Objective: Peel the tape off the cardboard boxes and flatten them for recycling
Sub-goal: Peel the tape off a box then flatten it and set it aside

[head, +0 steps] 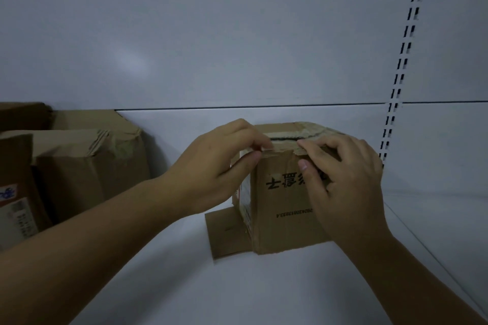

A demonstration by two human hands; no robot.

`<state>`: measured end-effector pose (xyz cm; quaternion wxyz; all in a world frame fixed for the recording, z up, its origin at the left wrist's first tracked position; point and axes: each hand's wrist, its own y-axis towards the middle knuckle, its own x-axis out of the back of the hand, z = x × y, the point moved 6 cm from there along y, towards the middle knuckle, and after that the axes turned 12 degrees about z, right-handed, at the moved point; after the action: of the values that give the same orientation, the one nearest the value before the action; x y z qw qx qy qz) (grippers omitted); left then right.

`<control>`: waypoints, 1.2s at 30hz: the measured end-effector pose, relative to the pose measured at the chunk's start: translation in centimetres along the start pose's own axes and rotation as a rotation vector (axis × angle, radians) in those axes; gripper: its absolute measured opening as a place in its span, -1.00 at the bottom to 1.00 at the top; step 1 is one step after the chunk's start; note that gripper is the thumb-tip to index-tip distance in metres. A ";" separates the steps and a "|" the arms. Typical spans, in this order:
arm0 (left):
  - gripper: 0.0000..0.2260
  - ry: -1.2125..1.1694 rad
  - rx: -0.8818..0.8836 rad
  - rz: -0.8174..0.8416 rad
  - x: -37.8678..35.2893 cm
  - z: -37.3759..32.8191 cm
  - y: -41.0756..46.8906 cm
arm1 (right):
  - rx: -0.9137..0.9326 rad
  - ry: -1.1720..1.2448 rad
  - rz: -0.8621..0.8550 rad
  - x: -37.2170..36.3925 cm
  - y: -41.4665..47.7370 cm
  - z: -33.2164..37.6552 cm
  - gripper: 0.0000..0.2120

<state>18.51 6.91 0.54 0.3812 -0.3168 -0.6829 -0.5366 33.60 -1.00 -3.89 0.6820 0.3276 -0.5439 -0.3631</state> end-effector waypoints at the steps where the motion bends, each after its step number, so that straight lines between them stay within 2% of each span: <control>1: -0.71 0.003 0.001 -0.004 -0.1 -0.1 -0.1 | 0.001 -0.002 -0.004 0.0 0.0 0.1 -0.71; 6: -0.70 0.214 0.046 -0.094 -0.4 -1.4 0.2 | -0.008 -0.024 -0.002 -0.1 0.2 0.1 -0.71; 9: -0.73 0.285 -0.003 -0.165 -0.4 -1.4 0.3 | -0.001 -0.039 0.000 -0.1 0.1 0.0 -0.71; 15: -0.75 0.104 -0.003 -0.306 -0.1 -0.4 0.2 | 0.002 -0.042 -0.006 0.0 0.0 0.0 -0.72; 18: -0.96 -0.065 0.085 -0.312 0.4 0.4 0.3 | 0.013 -0.024 -0.011 0.1 0.1 -0.1 -0.73; 22: -0.75 -0.200 0.142 -0.332 1.0 0.9 0.2 | 0.039 0.016 -0.013 0.2 0.0 -0.3 -0.73; 27: -0.85 -0.140 0.225 -0.495 3.3 2.9 -0.1 | 0.083 0.189 0.013 0.4 0.0 -0.9 -0.77; 29: -0.78 -0.301 0.226 -0.426 3.2 3.8 -0.2 | 0.098 0.246 0.020 0.3 0.2 -1.0 -0.75; 31: -0.75 -0.667 0.166 -0.203 2.2 3.6 0.3 | 0.100 0.287 0.020 0.3 0.4 -0.8 -0.73; 32: -0.73 -0.725 0.136 -0.079 1.7 3.1 0.5 | 0.095 0.311 0.022 0.2 0.5 -0.8 -0.72; 34: -0.70 -0.673 0.101 0.093 1.3 2.1 0.5 | 0.078 0.363 0.045 0.2 0.8 -0.8 -0.69; 36: -0.69 -0.584 0.109 0.179 1.5 1.3 0.3 | 0.050 0.401 0.098 0.2 0.9 -0.9 -0.61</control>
<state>17.75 8.27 1.74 0.2310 -0.4957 -0.7606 -0.3498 34.60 -0.66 -3.20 0.7850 0.3833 -0.4214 -0.2435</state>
